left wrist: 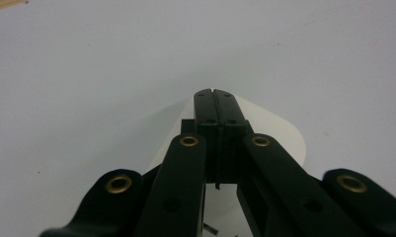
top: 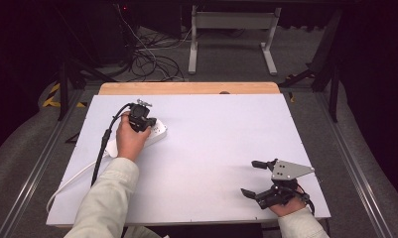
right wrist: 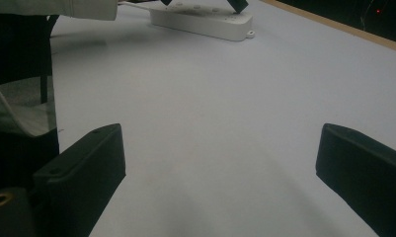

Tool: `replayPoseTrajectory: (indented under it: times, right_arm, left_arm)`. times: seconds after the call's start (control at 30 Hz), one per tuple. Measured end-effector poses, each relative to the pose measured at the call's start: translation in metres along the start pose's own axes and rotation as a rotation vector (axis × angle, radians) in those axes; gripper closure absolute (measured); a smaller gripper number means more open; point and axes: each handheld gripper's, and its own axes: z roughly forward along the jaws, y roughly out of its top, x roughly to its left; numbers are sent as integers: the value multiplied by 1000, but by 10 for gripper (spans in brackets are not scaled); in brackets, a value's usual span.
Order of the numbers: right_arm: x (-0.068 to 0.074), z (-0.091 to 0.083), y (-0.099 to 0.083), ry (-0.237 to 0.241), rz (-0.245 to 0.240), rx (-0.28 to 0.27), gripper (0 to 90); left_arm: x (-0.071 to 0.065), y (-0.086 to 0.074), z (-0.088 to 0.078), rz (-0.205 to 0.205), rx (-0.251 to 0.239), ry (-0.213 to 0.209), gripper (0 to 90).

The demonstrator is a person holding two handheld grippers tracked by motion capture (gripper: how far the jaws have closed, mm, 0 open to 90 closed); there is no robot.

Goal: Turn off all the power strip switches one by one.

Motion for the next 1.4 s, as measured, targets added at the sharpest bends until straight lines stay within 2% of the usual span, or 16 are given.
replayPoseTrajectory:
  times: [0.2,0.3,0.47,0.57,0.67,0.8,0.97,1.13,1.4]
  right_arm:
    - [0,1,0,3,-1,2,56]
    - [0,1,0,4,-2,4,56]
    - [0,1,0,5,-2,4,56]
    - [0,1,0,6,-2,6,56]
    - [1,1,0,6,-2,5,56]
    - [1,1,0,7,-2,5,56]
    - [1,1,0,6,-2,5,56]
    - [0,1,0,8,-2,5,56]
    - [0,0,0,8,-4,4,56]
  left_arm:
    - [-3,1,0,-1,25,23,900]
    - [-3,1,0,9,29,38,900]
    - [-3,0,-1,15,25,41,900]
    - [-3,-1,-1,9,20,40,900]
    - [-3,-3,-1,-14,9,32,900]
    - [-6,-2,0,16,15,61,900]
    - [-7,-3,0,14,14,62,900]
    - [-10,-2,0,29,20,83,900]
    - [-8,-2,1,16,26,73,900]
